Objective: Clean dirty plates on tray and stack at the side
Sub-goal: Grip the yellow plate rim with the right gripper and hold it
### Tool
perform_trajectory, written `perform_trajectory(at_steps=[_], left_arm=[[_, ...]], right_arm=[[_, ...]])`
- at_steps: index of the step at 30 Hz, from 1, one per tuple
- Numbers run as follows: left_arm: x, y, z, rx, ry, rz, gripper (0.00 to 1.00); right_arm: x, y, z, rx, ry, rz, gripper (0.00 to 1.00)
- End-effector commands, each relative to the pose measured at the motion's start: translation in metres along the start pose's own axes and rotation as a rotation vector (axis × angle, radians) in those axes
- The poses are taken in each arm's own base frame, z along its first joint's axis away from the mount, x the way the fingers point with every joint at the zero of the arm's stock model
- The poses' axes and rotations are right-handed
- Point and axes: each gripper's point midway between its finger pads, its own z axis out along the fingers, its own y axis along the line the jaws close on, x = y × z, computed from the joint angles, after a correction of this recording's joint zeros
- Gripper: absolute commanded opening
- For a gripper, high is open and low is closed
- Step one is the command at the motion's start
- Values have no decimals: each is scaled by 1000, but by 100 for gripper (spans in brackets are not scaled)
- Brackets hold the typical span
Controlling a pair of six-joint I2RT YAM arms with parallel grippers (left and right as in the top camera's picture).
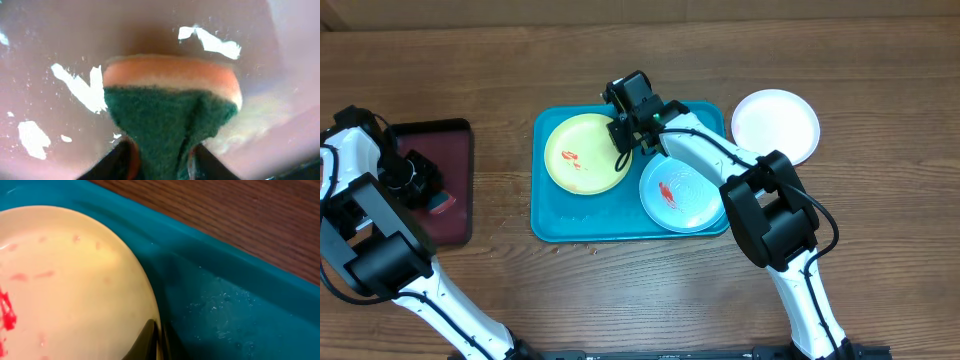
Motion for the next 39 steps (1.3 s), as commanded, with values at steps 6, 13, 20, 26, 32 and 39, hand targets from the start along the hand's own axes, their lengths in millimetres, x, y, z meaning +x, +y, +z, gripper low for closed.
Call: perform_trajectory(at_steps=[6, 13, 20, 26, 32, 39], left_arm=[[7, -3, 2, -4, 45, 4, 96], [30, -4, 0, 18, 142, -6, 98], [26, -2, 0, 5, 124, -5, 17], [13, -1, 2, -8, 70, 1, 25], [-16, 10, 1, -87, -64, 8, 98], [-33, 7, 0, -86, -134, 49, 71]], right_arm=[[27, -2, 6, 16, 103, 246, 4], [31, -3, 5, 21, 123, 246, 4], [32, -6, 5, 37, 122, 246, 4], [33, -7, 5, 38, 125, 245, 4], [32, -8, 5, 45, 123, 245, 4], [33, -8, 5, 44, 126, 246, 4]])
